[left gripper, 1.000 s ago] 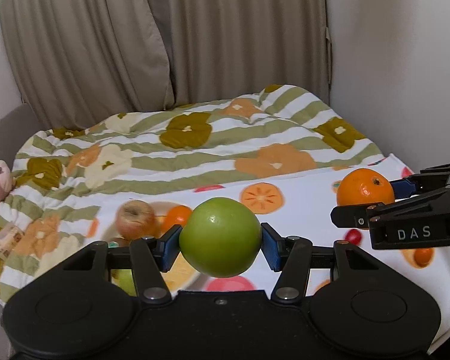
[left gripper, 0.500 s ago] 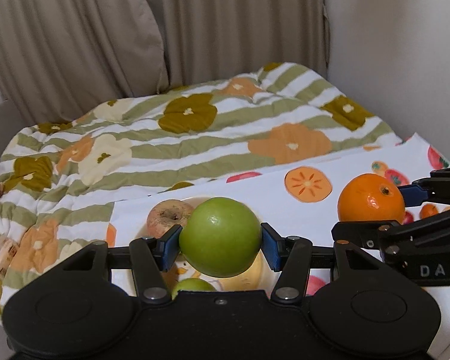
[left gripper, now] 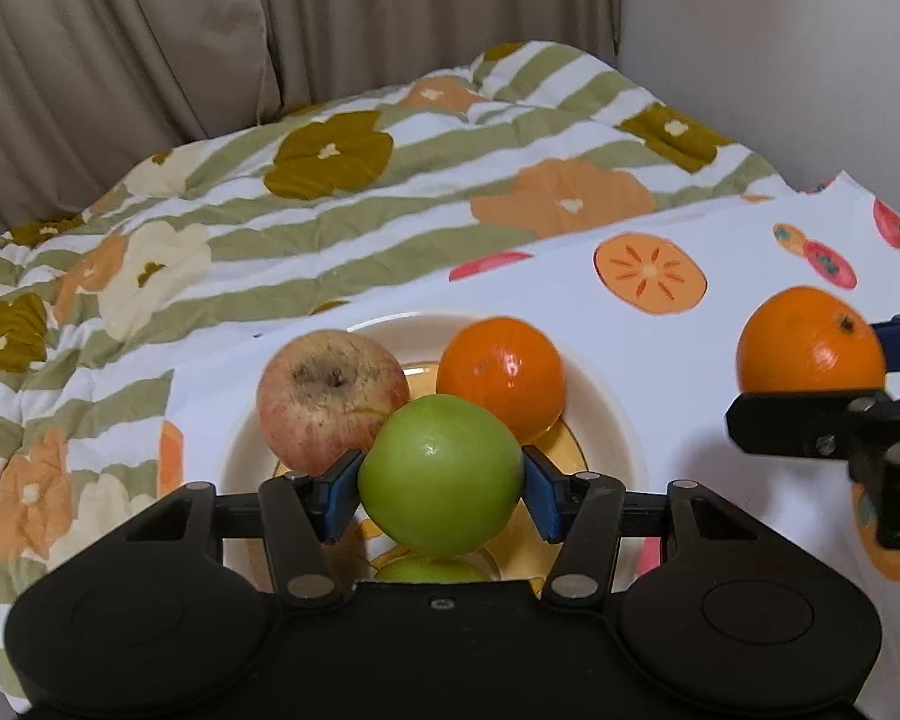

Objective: Organize fruits
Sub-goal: 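Carry the green apple onto the plate with the left tool while the right tool carries the orange there, then open both tools over the plate and withdraw toward the loose fruits, then grasp a cherry tomato with the left tool while the right tool grasps a tangerine, then carry the tomato to the plate with the left tool while the right tool carries the tangerine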

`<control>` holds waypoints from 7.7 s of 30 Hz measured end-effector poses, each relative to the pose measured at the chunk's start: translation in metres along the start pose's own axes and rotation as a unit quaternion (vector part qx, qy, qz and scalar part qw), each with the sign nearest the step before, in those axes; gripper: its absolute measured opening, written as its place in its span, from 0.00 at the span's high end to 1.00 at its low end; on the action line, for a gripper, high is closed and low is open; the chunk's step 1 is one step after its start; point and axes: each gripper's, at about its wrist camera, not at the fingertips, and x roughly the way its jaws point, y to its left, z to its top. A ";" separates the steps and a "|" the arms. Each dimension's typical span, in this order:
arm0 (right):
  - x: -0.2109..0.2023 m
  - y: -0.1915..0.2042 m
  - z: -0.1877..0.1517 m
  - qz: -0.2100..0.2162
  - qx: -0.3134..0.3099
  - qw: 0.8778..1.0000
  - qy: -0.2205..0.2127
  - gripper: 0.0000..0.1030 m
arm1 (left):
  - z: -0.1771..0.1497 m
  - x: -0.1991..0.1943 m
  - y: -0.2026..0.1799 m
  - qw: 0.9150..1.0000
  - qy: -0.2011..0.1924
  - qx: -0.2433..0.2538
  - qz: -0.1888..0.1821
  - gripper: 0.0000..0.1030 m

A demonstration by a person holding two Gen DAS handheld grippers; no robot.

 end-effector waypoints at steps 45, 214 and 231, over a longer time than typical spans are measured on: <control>0.060 0.068 0.000 0.042 -0.068 0.995 0.053 0.26 | -0.056 -0.062 0.020 0.999 -0.046 -0.012 0.009 0.06; -0.053 -0.002 0.031 0.066 -0.106 0.990 -0.066 0.49 | -0.004 -0.101 -0.037 0.991 -0.084 -0.084 0.055 0.64; 0.023 0.059 0.037 0.041 -0.071 0.996 -0.035 0.49 | -0.016 -0.022 0.041 0.997 -0.016 -0.069 0.014 0.64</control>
